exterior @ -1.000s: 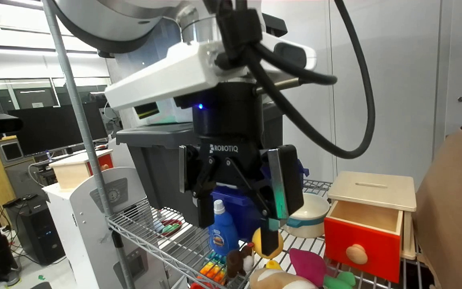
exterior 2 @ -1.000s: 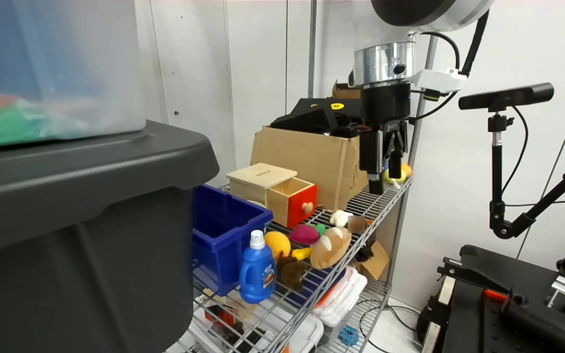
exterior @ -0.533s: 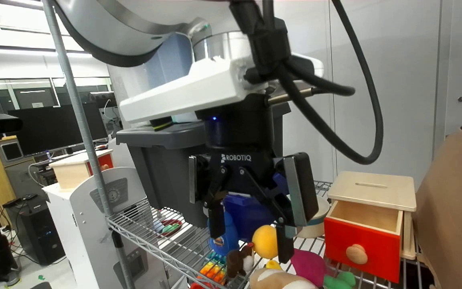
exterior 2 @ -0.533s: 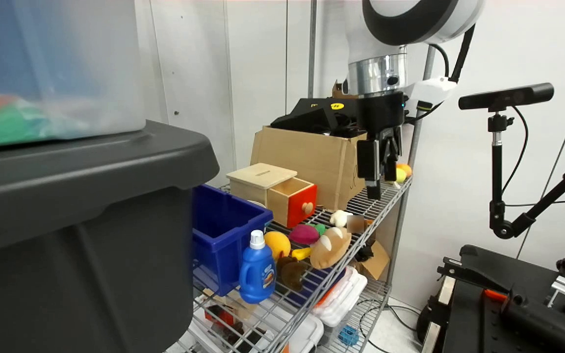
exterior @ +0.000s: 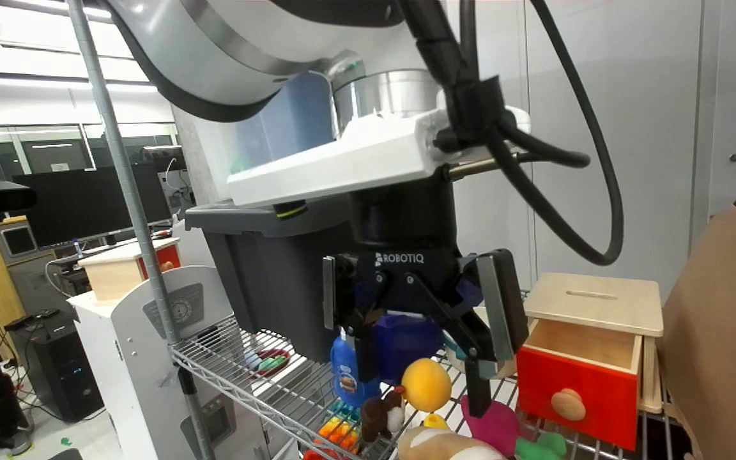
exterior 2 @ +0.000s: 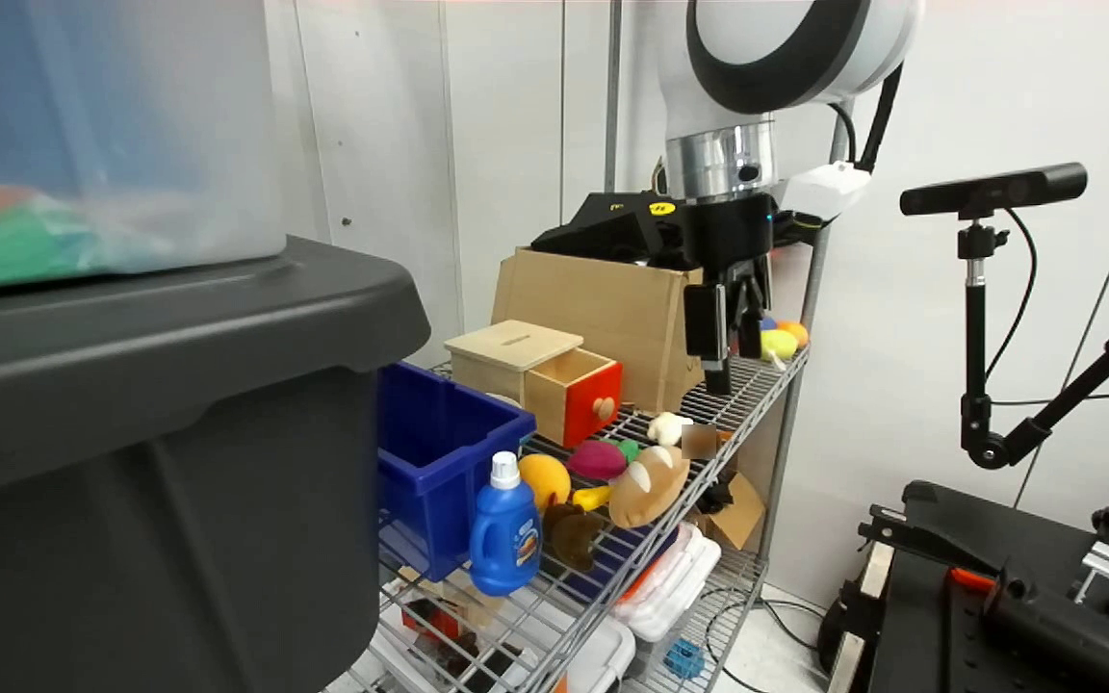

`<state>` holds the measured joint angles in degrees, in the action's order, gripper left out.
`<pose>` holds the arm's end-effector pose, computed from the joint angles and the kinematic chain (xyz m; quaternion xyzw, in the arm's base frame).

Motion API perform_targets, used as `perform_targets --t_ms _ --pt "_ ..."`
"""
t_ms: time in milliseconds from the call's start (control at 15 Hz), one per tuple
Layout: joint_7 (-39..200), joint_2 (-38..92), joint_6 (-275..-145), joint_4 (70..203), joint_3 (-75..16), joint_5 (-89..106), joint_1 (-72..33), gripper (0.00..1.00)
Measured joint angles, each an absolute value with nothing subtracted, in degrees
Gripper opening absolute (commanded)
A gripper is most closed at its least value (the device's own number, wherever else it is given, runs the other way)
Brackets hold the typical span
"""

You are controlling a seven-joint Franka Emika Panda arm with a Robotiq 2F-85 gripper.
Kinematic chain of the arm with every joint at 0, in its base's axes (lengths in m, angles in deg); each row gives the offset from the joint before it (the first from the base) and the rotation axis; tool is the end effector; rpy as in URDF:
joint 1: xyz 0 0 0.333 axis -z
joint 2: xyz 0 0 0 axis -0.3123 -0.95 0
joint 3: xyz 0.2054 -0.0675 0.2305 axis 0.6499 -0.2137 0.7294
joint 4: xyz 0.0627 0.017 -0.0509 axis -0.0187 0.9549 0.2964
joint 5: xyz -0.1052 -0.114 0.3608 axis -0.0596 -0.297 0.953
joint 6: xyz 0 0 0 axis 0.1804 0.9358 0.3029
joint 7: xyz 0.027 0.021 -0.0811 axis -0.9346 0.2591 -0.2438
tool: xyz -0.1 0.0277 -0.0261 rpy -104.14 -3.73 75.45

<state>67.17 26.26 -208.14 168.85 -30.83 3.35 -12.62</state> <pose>0.5336 -0.1041 0.2421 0.9945 0.0334 -0.0872 0.0474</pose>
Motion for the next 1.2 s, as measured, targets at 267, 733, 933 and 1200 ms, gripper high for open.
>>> perform_targets --t_ms 267,733,933,1200 --pt "67.20 24.83 -208.14 167.03 -30.74 3.17 -12.68 1.00" --pt "67.22 22.17 -208.12 164.11 -30.05 4.16 -12.69 1.00" --pt "67.17 21.48 -208.12 163.41 -29.76 4.29 -12.69 1.00" --pt "67.16 21.47 -208.12 163.29 -29.70 4.32 -12.69 1.00"
